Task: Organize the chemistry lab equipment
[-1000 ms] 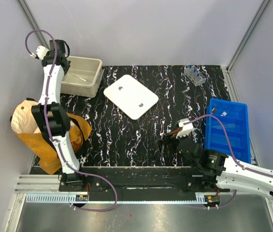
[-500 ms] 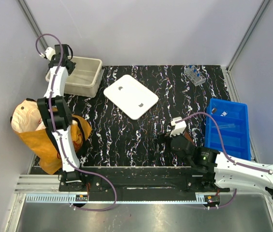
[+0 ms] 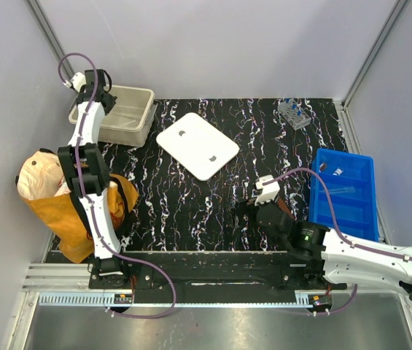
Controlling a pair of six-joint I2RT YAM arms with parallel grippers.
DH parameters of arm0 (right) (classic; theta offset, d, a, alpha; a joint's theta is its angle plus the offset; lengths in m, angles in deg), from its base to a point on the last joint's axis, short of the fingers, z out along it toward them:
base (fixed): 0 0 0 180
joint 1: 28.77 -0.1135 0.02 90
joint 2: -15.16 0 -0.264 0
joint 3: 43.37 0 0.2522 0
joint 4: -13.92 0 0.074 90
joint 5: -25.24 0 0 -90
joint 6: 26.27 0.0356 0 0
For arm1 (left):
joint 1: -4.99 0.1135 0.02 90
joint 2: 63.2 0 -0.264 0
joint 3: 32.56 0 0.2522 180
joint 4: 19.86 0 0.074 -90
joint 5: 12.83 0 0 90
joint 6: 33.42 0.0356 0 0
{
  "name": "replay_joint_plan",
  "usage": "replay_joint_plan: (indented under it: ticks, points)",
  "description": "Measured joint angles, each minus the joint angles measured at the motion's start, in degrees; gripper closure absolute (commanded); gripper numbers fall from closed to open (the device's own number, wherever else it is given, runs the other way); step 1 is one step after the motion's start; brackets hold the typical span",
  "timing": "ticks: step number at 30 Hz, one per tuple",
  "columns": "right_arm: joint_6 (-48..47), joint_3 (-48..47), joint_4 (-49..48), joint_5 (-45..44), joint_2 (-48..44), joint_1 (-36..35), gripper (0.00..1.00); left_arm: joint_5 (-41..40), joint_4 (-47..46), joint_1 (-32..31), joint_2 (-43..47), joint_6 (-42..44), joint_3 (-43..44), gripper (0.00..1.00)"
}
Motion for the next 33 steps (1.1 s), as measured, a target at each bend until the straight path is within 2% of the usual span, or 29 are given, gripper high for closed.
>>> replay_joint_plan:
  ticks: [2,7,12,20,24,33]
  points:
    - [-0.1,0.0,-0.2,0.0,0.5,0.0,0.01,0.7,-0.1,0.0,0.9,0.9,-1.1,0.88]
    - [0.3,-1.8,0.8,-0.3,2.4,0.0,0.0,4.0,0.0,-0.4,7.3,4.5,-5.2,0.7]
    - [3.0,-6.7,4.2,-2.4,4.5,0.0,0.0,8.1,-0.9,-2.3,18.0,10.8,-8.4,0.35]
    - [6.2,-14.4,10.1,-10.4,8.6,0.3,0.0,12.3,-3.8,-12.7,38.0,19.3,-15.9,0.01]
    - [3.7,-18.0,10.6,-11.5,12.3,4.8,0.0,15.7,-4.0,-16.6,47.0,22.8,-23.1,0.01]
    - [-6.1,-22.8,9.1,-7.5,21.5,29.0,0.01,24.9,-3.7,-19.9,67.4,24.1,-49.5,0.01]
